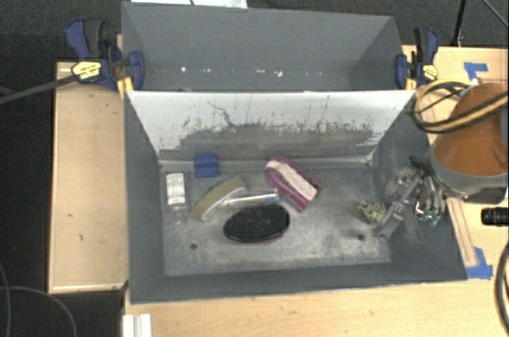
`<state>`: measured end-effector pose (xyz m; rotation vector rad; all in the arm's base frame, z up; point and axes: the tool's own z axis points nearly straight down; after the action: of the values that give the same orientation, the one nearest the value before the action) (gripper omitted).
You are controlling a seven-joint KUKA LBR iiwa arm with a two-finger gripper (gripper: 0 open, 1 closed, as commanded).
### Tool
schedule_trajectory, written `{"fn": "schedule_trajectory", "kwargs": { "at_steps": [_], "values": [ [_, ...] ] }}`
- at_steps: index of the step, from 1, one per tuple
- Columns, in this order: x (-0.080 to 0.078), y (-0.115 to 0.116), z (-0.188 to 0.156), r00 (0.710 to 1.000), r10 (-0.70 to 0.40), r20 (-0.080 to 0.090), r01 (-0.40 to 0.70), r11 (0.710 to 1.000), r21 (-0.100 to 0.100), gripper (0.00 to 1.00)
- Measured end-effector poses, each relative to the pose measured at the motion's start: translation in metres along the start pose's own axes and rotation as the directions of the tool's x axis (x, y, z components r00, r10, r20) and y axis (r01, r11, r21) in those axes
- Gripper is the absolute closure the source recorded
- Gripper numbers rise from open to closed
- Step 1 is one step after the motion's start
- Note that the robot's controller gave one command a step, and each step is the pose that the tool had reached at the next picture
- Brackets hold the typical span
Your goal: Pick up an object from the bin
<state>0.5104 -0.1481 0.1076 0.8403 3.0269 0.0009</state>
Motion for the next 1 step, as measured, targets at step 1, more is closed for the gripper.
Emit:
{"fn": "schedule_trajectory", "kwargs": {
  "at_steps": [1],
  "values": [
    [0.0114, -0.0025, 0.0374, 0.992, 0.125, -0.002, -0.125, 0.992, -0.004, 0.00]
  ]
}}
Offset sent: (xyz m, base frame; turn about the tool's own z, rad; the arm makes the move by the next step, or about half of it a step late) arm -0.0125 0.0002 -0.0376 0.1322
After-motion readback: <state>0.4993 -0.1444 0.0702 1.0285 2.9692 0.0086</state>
